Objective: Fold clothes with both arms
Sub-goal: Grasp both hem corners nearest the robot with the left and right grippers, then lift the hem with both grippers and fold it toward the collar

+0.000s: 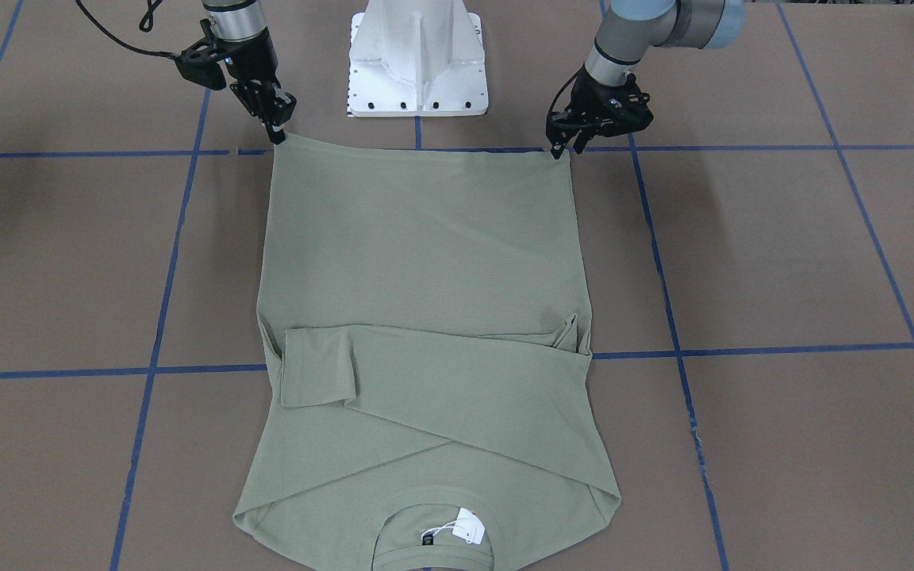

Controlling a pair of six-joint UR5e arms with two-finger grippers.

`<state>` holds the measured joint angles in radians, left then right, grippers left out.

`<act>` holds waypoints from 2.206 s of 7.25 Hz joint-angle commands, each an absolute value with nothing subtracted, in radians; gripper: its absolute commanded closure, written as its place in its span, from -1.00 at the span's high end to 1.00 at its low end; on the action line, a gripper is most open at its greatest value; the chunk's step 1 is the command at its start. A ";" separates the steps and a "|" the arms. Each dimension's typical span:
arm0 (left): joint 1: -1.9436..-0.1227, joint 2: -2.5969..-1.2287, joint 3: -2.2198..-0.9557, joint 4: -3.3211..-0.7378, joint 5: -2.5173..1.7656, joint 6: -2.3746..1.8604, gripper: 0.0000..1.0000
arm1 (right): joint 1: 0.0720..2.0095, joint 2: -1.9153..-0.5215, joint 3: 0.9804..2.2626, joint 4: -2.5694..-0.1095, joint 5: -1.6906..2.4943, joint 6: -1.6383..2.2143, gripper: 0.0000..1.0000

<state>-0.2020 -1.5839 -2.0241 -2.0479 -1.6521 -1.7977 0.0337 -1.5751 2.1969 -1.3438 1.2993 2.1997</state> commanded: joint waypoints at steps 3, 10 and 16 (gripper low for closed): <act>-0.202 -1.586 -2.022 -2.048 -1.655 -1.795 -1.00 | 0.034 -1.574 2.198 -1.344 1.299 2.200 -1.00; -0.132 -1.528 -2.216 -1.987 -1.703 -1.940 -1.00 | -0.055 -1.668 2.339 -1.342 1.338 2.200 -1.00; -0.280 -1.567 -2.372 -1.944 -1.701 -1.851 -1.00 | 0.168 -1.642 2.399 -1.344 1.382 2.012 -1.00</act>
